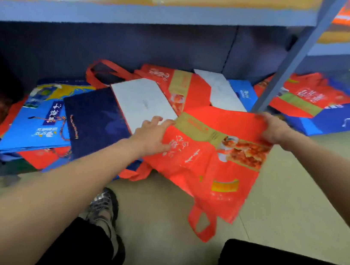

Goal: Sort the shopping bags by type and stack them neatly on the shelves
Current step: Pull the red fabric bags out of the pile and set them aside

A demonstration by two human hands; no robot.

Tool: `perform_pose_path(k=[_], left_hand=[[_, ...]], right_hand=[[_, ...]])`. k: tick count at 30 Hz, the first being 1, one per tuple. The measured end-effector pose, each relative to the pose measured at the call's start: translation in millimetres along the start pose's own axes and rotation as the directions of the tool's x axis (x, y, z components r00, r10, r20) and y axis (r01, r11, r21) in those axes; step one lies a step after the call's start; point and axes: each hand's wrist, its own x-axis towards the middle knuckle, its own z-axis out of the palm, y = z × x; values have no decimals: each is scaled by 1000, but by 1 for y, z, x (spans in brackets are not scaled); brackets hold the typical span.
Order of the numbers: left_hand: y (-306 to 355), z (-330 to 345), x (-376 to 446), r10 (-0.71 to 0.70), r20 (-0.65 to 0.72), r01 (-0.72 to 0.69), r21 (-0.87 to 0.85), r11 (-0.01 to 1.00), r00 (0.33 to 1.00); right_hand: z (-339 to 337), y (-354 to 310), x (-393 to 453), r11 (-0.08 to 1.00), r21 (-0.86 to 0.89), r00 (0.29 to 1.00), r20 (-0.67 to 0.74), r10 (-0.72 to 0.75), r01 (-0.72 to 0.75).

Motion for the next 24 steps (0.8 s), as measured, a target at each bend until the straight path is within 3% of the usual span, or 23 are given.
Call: perform_pose_path(k=[8,13,15,17,19,20,22,24], left_hand=[[135,118,54,194,101,-197,21,980,976],[182,182,87,230,278,-259,72,963,933],[189,199,99,244,303,-298,146,943,921],[188,209,110,262,341,-347,218,912,903],[185,213,119,258,378,-367,253,895,889],[182,216,122,251,387,-367,264,892,887],[174,222,124,247,377,-360,266,894,893],[163,224,119,314,355,-411,243,879,881]], right_hand=[[-5,151,-17,996,-66,992,-105,-68,62],[22,207,7,982,-130,983,-108,-149,134],[35,216,25,959,-235,977,-108,-186,156],[48,220,48,936,-340,980,-136,-144,91],[63,218,67,944,-328,987,-160,-30,-25],[74,217,72,963,-249,990,-121,74,-102],[113,216,70,976,-36,972,84,218,-216],[172,211,44,984,15,935,312,167,-180]])
